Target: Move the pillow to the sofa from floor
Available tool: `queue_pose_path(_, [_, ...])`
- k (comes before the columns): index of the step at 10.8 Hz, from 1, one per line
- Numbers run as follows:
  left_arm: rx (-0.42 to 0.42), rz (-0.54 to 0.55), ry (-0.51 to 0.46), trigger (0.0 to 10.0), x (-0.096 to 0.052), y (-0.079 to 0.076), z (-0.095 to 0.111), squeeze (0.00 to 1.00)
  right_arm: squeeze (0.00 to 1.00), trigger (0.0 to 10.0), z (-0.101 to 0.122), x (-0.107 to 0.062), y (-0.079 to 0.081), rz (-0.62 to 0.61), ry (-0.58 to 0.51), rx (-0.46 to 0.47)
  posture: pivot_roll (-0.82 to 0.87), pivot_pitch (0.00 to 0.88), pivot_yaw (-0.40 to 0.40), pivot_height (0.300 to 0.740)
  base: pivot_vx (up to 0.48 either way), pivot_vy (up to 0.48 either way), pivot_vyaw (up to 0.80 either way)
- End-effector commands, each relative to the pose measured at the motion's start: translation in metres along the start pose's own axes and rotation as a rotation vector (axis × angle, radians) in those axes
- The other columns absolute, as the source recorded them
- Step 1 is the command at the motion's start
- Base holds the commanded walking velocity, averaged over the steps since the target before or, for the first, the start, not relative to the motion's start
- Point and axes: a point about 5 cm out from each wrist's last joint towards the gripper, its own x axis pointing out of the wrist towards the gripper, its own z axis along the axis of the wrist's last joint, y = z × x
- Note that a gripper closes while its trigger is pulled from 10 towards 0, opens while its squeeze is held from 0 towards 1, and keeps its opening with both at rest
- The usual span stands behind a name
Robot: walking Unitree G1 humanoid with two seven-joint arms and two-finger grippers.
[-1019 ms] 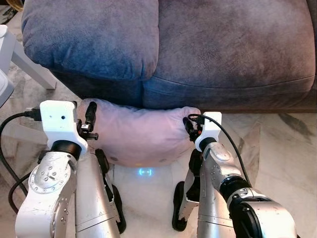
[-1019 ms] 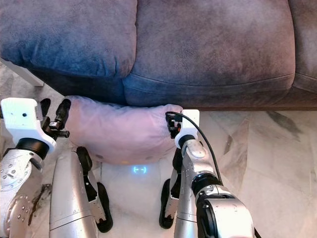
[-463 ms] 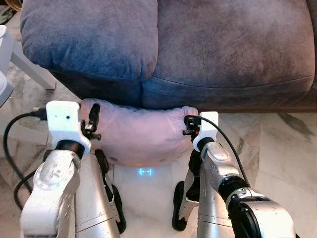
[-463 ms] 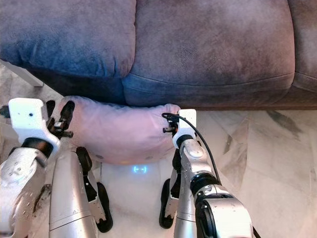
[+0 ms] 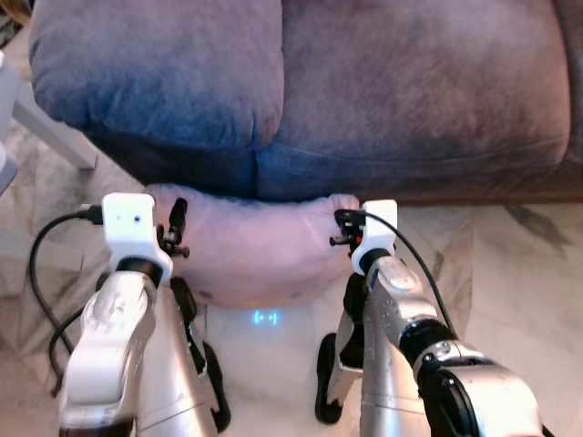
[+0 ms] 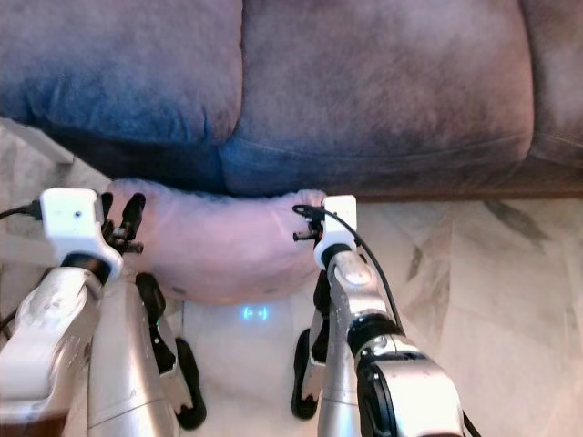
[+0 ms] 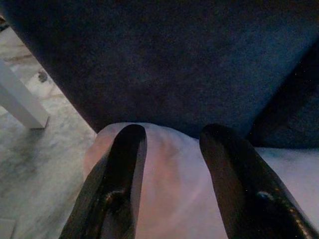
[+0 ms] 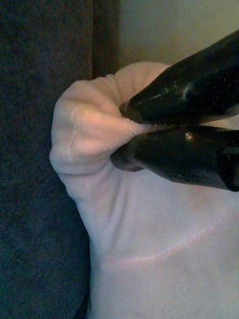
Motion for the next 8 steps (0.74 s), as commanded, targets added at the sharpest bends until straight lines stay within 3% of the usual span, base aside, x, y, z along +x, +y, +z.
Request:
queue_pose_path(1, [0.01,0.026,0.039,10.0,0.0,0.005,-0.017,0.0,0.0,10.0,-0.012,-0.005,-0.003,-0.009,0.032,0.002,0.21,0.264,-0.113,0.468,0.0,0.0,0.0])
queue_pose_path(4, [0.025,0.028,0.026,10.0,0.012,0.009,-0.026,0.0,0.0,10.0,-0.034,-0.018,-0.013,-0.046,0.078,0.011,0.2,0.158,-0.115,0.468,0.0,0.0,0.0])
queue_pose_path(8, [0.042,0.011,-0.001,10.0,0.032,0.01,-0.033,0.0,0.0,10.0,-0.038,-0.024,-0.02,-0.071,0.052,0.004,0.18,0.075,-0.099,0.468,0.0,0.0,0.0])
